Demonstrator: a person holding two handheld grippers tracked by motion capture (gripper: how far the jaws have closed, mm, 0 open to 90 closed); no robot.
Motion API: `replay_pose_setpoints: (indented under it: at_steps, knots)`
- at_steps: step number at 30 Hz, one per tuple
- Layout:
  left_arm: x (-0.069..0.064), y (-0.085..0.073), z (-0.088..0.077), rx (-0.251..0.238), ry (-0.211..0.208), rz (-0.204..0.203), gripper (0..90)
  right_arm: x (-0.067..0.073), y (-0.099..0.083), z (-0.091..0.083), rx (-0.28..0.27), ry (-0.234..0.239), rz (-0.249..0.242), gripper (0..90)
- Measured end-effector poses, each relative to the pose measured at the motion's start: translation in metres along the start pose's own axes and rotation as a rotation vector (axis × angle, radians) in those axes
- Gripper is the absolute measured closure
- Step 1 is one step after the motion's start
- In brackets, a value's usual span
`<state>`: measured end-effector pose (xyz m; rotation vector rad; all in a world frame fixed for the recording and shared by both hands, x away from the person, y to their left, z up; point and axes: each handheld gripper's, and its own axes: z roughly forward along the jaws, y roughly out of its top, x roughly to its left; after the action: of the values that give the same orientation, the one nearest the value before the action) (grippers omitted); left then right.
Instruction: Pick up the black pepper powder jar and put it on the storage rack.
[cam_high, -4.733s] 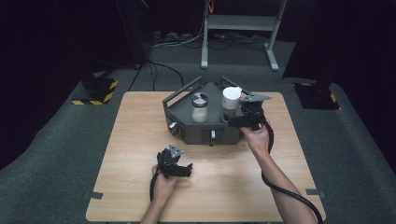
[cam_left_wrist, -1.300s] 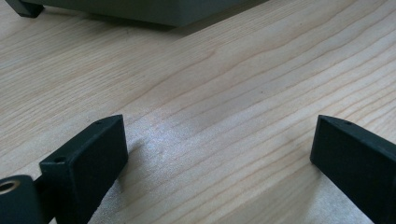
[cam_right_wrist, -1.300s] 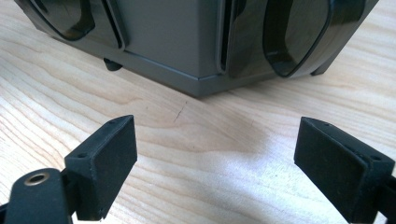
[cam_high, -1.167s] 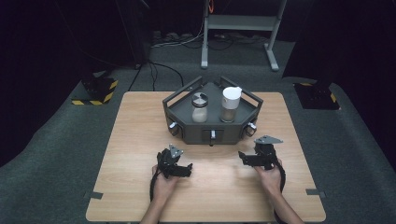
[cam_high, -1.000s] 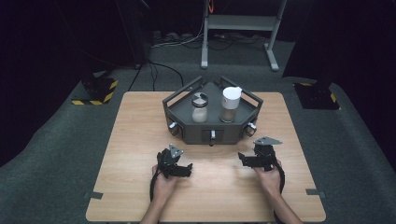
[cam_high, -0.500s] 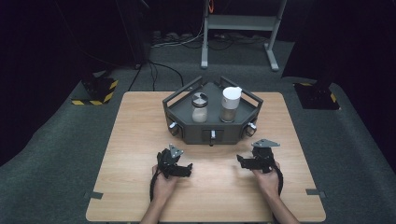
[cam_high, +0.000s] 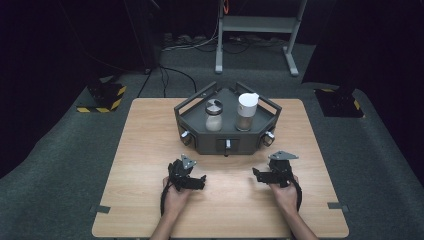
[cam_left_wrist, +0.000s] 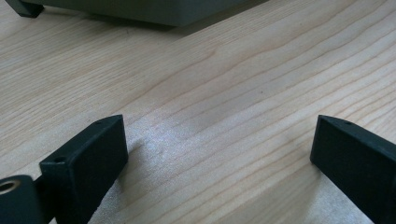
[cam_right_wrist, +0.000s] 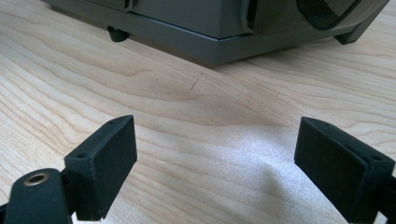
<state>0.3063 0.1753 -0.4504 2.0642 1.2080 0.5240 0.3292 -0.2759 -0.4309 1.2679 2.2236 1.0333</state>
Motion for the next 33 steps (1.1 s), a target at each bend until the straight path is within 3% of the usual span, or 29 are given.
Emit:
replay_pose_setpoints:
  at_steps: [33]
  knots:
    - [0.0, 0.0, 0.0, 0.0, 0.0, 0.0, 4.0, -0.0005, -0.0083, 0.0025, 0.018, 0.005, 0.001, 12.7]
